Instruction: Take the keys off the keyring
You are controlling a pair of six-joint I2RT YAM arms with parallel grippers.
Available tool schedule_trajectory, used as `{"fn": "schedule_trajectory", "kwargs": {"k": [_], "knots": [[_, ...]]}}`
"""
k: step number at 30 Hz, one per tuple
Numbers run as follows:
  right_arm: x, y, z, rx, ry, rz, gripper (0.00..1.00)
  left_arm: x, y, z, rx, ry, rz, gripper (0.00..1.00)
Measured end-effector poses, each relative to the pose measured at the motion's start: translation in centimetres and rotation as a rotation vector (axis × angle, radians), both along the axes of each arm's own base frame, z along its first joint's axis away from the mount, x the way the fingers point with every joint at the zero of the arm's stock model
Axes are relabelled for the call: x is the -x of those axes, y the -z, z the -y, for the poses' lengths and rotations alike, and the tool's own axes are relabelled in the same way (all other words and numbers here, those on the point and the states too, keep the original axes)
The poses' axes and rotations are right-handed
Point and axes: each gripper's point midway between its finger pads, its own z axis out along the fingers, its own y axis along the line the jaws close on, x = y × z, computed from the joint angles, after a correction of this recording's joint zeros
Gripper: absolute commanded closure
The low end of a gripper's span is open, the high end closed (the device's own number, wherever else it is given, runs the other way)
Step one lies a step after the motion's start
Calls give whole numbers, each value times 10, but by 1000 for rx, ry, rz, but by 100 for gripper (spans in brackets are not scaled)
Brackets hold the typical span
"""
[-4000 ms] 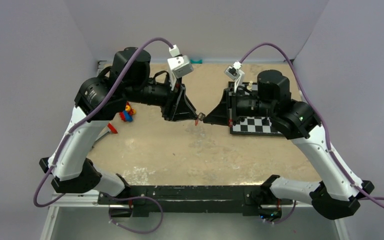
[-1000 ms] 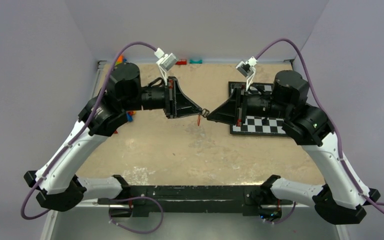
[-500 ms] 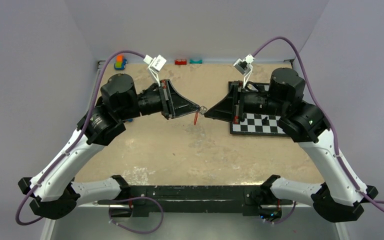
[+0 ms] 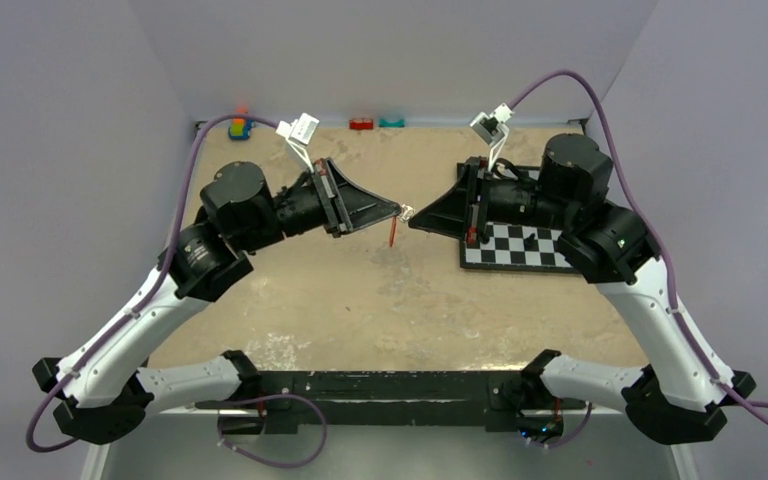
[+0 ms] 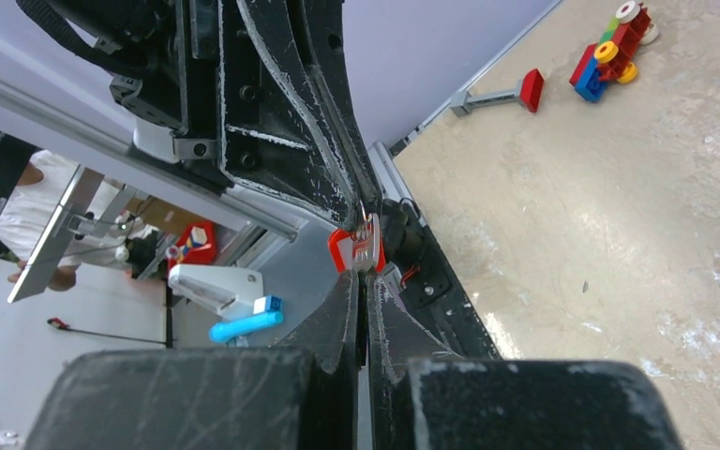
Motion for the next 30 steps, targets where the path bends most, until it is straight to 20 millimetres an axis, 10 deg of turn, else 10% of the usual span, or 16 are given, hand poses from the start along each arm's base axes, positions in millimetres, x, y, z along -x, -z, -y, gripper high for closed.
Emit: {"fn": "schedule_trajectory", "kwargs": {"k": [20, 26, 30], "knots": [[-8, -1, -3, -21, 24, 3, 100, -10, -1, -4, 123, -111, -72, 99], [-8, -2, -4, -24, 20, 6, 100, -12, 0, -3, 125, -116, -73, 49], [0, 0, -6, -23, -17, -1, 100, -18, 5, -1, 101, -138, -62, 36]]}}
